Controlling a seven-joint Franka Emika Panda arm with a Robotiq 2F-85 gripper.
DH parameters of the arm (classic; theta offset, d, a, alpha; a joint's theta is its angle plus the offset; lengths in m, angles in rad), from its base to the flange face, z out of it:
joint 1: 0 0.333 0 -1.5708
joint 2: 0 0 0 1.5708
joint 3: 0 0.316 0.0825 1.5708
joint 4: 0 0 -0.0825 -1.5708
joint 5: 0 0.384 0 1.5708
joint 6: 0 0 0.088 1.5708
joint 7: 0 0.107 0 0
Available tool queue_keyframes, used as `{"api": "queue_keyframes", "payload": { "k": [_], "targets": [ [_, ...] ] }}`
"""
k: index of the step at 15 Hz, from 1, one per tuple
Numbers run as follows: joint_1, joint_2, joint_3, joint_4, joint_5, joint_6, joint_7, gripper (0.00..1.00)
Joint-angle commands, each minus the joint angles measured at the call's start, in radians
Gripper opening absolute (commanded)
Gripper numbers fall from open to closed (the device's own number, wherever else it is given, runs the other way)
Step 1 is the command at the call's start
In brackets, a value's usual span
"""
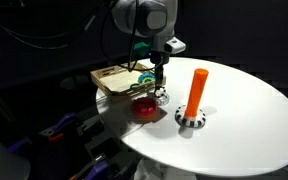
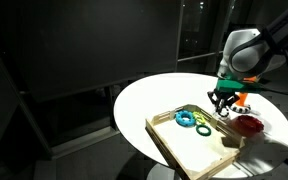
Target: Take the striped ring off of the tray
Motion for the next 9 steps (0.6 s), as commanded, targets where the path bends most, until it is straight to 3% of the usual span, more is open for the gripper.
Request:
{"api": "queue_keyframes", "payload": {
  "k": [1, 3, 9],
  "targets": [
    [-0.008, 0.021, 0.001, 0.023, 0.007, 0.001, -0.005, 0.37],
    [-0.008, 0.025, -0.001, 0.025, 0.007, 0.0, -0.006, 0.45],
    [-0.015, -0.004, 0.009, 0.017, 0.017, -0.028, -0.029, 0.92]
  ]
}}
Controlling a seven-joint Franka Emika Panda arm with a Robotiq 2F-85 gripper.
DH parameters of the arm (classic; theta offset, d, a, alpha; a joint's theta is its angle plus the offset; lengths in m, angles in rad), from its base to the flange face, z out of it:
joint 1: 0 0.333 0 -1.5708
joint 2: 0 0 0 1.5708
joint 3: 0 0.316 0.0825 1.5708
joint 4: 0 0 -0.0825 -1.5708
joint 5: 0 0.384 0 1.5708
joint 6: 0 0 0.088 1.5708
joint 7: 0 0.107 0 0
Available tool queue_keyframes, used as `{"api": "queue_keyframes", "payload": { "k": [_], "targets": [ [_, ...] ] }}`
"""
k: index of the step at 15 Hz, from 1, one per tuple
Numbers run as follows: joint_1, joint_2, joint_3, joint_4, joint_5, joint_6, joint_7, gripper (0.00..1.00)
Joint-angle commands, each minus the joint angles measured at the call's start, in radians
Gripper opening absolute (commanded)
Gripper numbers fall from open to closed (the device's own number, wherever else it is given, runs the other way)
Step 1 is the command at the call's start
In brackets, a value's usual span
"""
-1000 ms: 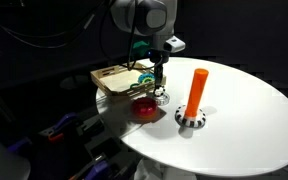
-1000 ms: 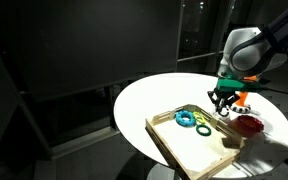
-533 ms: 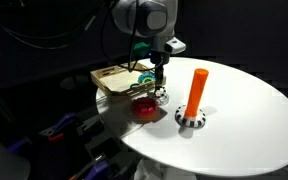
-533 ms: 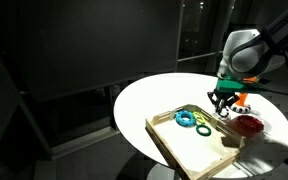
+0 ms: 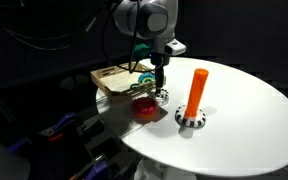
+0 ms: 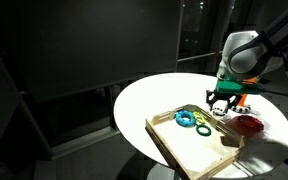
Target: Take the striped ring off of the tray
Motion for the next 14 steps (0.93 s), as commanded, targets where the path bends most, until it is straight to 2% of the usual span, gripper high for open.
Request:
{"api": "queue_keyframes", "payload": {
  "k": [1, 6, 14],
  "targets": [
    [-0.018, -0.033, 0.014, 0.002, 0.018, -0.039, -0.04, 0.99],
    [-0.019, -0.102, 0.025, -0.014, 0.012, -0.12, -0.089, 1.0],
    [-0.005, -0.265, 0.055, -0.056, -0.055, -0.339, -0.158, 1.0]
  ]
}}
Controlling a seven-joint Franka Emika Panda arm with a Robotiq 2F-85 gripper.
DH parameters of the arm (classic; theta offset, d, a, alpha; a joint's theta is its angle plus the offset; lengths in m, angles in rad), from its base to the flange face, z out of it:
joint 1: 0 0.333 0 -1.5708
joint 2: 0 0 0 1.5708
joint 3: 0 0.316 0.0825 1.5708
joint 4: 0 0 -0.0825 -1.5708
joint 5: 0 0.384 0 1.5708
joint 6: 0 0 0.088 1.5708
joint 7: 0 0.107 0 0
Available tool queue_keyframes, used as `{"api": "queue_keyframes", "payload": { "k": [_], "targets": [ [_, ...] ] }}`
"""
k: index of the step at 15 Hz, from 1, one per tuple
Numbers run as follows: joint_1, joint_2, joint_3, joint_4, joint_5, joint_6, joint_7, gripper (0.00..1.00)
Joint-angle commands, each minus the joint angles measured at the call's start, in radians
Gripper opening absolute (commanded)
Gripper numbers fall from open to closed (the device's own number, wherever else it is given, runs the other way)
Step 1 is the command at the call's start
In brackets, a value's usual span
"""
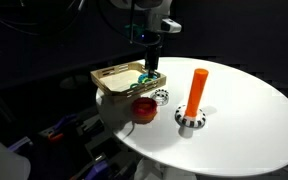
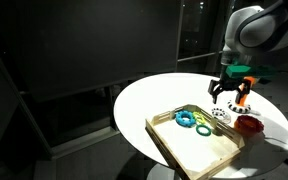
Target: Take the striped ring off of the tray
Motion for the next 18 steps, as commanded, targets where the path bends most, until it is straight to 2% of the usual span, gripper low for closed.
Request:
{"api": "queue_keyframes", "payload": {
  "k": [1, 4, 8, 13, 18],
  "targets": [
    [-0.004, -0.11, 0.023, -0.051, -0.061, -0.094, -0.03, 1.0],
    [-0.001, -0.183, 0.05, -0.08, -0.124, -0.137, -0.022, 1.0],
    [-0.005, -0.278, 0.093, -0.116, -0.186, -0.131, 0.0, 1.0],
    [-0.019, -0.359, 0.129, -0.131, -0.174, -0.122, -0.015, 1.0],
    [-0.024, -0.338, 0.145, -0.108, -0.163, -0.126, -0.009, 1.0]
  ]
}}
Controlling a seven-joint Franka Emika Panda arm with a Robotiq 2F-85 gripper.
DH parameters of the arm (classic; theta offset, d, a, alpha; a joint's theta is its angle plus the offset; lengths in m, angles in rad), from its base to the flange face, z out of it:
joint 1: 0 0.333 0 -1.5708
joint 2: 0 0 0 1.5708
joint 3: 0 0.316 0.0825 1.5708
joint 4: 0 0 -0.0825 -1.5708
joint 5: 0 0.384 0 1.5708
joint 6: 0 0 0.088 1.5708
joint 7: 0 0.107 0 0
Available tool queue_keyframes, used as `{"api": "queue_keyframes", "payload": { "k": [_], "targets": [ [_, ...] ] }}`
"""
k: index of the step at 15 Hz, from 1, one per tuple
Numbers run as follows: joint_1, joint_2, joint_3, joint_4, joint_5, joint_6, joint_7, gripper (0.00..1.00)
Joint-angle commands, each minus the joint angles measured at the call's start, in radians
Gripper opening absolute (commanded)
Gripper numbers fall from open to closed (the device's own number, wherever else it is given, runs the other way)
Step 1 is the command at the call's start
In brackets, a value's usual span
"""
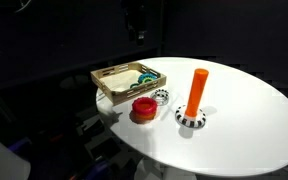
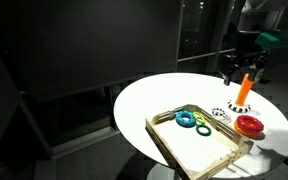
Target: Take the striped ring off of the tray
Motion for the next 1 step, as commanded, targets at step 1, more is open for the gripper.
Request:
{"api": "queue_keyframes", "payload": {
  "k": [1],
  "targets": [
    [-0.023, 0.002, 0.023, 0.001, 0.004, -0.002, -0.003, 1.0]
  ]
}}
